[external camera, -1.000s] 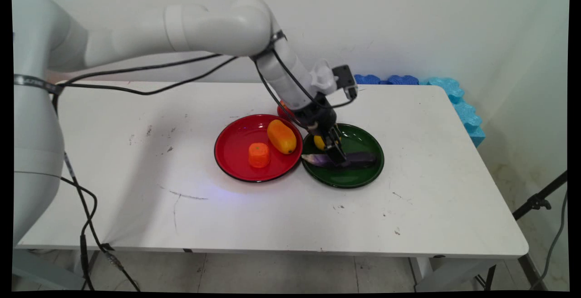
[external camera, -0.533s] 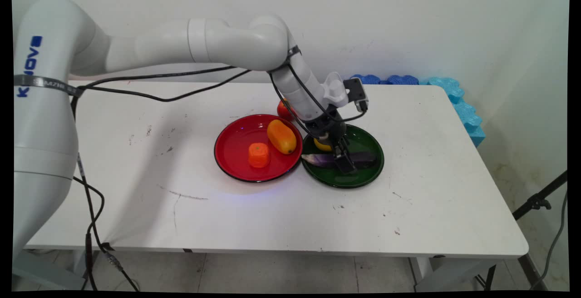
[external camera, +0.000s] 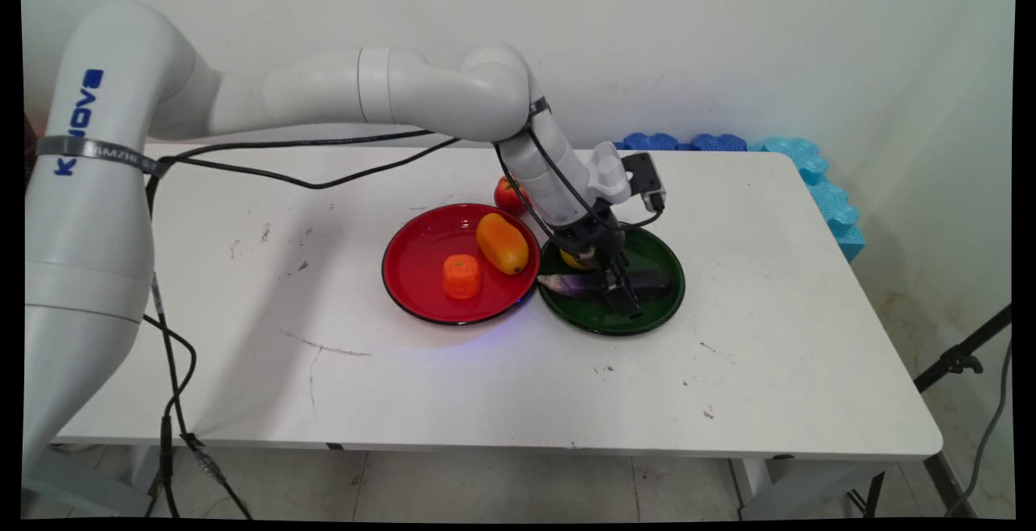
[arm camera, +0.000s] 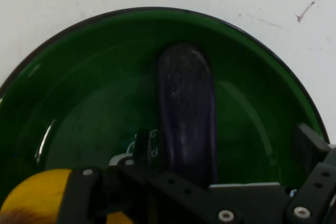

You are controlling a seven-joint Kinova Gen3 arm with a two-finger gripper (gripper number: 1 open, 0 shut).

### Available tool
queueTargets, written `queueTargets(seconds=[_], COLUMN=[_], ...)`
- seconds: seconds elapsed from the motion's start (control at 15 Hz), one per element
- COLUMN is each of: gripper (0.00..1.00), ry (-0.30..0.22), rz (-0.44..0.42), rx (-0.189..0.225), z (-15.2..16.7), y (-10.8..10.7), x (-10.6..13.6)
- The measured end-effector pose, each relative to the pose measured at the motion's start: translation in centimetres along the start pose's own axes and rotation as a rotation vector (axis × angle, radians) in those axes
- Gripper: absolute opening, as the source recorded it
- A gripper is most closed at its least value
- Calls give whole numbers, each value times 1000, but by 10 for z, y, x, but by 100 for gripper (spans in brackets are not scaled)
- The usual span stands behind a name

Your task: Pick up the eggplant from the green plate, then place the picked object on the table

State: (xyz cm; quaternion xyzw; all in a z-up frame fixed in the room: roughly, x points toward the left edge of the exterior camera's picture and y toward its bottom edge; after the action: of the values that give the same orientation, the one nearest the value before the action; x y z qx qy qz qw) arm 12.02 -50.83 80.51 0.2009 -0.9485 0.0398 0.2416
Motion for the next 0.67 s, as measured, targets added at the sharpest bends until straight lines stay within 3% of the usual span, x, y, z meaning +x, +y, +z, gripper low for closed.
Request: queueTargets(seconds=[0.33, 0.4, 0.67], gripper=[100, 0, 0], ry=[-5, -7, -9], rz=[-4, -6, -21], rx=[1, 2, 6], z=[10, 11, 11], y=[-2, -3, -3], x=[0, -1, 0])
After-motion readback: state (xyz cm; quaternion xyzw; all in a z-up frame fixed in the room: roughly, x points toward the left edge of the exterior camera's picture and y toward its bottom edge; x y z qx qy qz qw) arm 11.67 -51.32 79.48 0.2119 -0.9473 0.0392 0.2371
